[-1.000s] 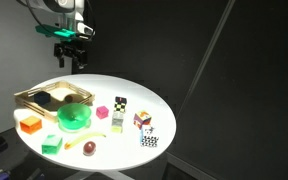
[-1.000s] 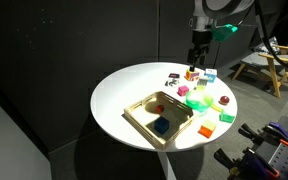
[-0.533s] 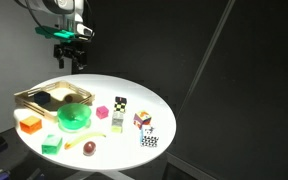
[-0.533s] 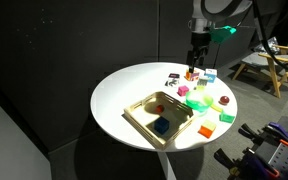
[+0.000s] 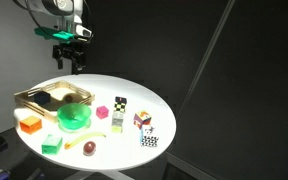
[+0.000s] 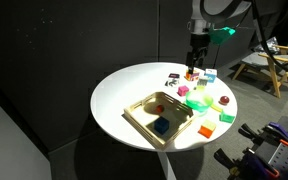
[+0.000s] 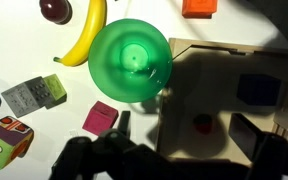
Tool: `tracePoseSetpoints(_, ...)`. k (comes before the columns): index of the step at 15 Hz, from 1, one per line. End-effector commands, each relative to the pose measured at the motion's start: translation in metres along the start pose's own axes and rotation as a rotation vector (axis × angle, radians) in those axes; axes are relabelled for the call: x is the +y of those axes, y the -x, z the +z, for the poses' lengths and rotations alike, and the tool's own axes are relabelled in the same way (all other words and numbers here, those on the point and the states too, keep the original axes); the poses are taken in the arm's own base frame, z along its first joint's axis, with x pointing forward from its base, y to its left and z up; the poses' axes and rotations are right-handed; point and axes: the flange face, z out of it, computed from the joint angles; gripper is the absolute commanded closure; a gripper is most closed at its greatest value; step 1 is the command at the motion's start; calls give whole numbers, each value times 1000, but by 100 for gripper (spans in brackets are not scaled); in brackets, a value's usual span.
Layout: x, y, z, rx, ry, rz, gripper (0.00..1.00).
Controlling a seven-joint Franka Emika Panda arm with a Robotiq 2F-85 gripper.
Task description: Move the toy strawberry from the tray to the bowl
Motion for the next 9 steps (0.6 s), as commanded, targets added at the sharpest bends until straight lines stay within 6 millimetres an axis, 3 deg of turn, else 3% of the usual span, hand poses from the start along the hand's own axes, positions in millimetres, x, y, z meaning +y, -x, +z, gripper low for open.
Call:
tracePoseSetpoints(1,-11,-10,7,15,-13,-20,0)
tracePoseSetpoints(9,-30,-36,35,27,-36,-99,0)
